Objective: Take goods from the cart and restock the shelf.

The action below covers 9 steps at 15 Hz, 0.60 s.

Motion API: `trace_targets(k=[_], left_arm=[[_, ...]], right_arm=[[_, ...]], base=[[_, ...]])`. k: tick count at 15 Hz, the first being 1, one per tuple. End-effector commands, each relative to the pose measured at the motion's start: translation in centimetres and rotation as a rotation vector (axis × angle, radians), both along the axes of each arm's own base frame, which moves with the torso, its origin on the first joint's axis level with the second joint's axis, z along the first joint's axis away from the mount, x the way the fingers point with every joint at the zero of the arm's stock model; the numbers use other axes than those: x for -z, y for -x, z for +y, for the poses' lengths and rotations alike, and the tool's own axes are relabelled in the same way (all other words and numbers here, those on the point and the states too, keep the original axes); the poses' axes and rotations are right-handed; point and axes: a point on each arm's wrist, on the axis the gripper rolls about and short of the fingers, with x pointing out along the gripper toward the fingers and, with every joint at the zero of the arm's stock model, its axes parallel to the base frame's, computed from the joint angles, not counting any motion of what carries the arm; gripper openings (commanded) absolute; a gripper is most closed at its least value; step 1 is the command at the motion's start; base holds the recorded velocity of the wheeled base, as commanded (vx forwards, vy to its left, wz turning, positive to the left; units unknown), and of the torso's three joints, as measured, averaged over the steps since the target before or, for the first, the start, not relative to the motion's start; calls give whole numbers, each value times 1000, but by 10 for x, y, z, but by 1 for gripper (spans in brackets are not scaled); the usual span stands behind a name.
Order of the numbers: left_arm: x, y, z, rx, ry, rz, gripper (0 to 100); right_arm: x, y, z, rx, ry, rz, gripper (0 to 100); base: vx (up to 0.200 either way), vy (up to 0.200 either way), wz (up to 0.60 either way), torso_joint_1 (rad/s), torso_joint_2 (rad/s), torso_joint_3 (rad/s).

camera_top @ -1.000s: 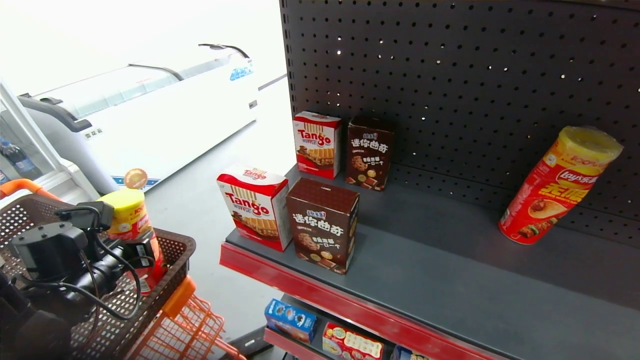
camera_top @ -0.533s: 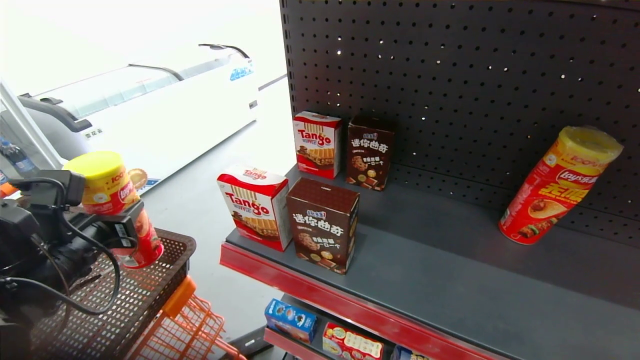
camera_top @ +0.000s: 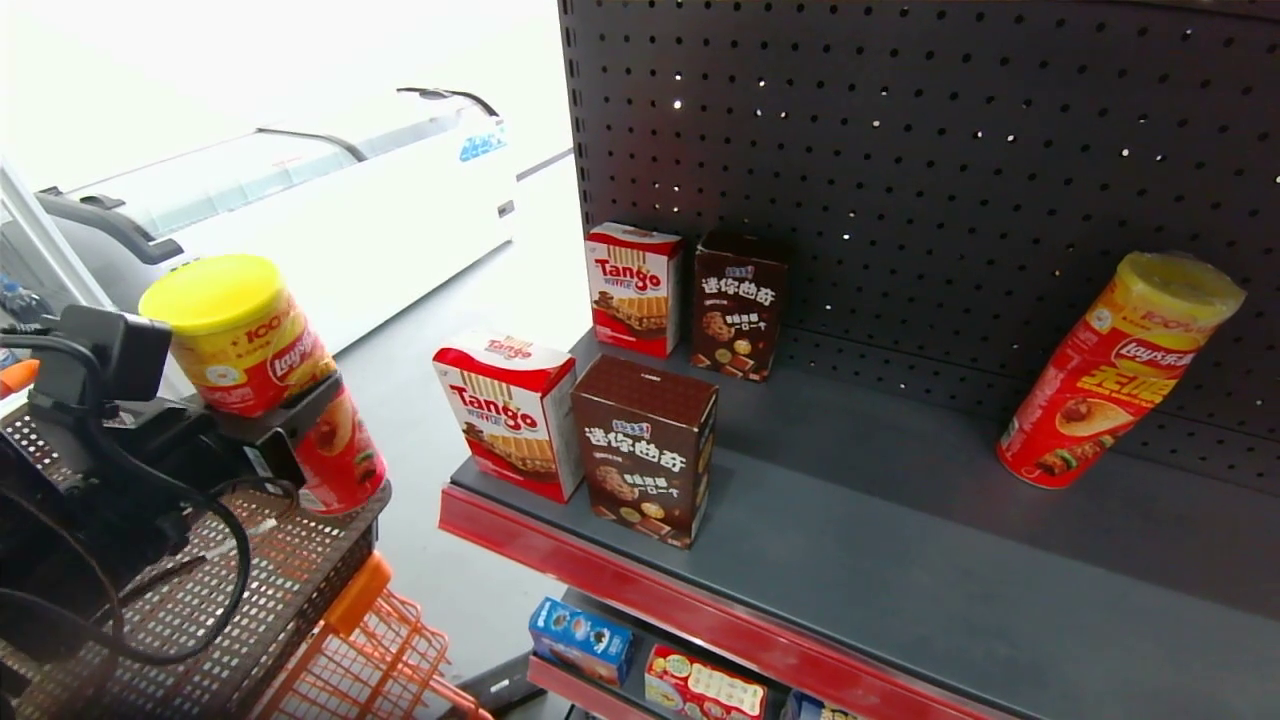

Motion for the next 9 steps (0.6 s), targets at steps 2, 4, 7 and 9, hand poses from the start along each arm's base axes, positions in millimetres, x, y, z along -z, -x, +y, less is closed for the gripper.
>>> trace_targets(k=[2, 4, 7, 9], left_arm=[[-4, 27, -21, 131, 38, 13, 0], [-3, 35, -23, 218, 49, 34, 0], [-7, 49, -23, 236, 46, 51, 0], [-12, 53, -23, 253, 47, 34, 0]], right_arm=[[0, 0, 0, 0, 0, 1, 100], [0, 0, 0, -2, 0, 1, 100], [0, 0, 0, 0, 0, 1, 100], [0, 0, 0, 0, 0, 1, 100]], base=[[0, 0, 0, 0, 0, 0], [0, 0, 0, 0, 0, 0], [0, 0, 0, 0, 0, 0], [0, 0, 0, 0, 0, 0]])
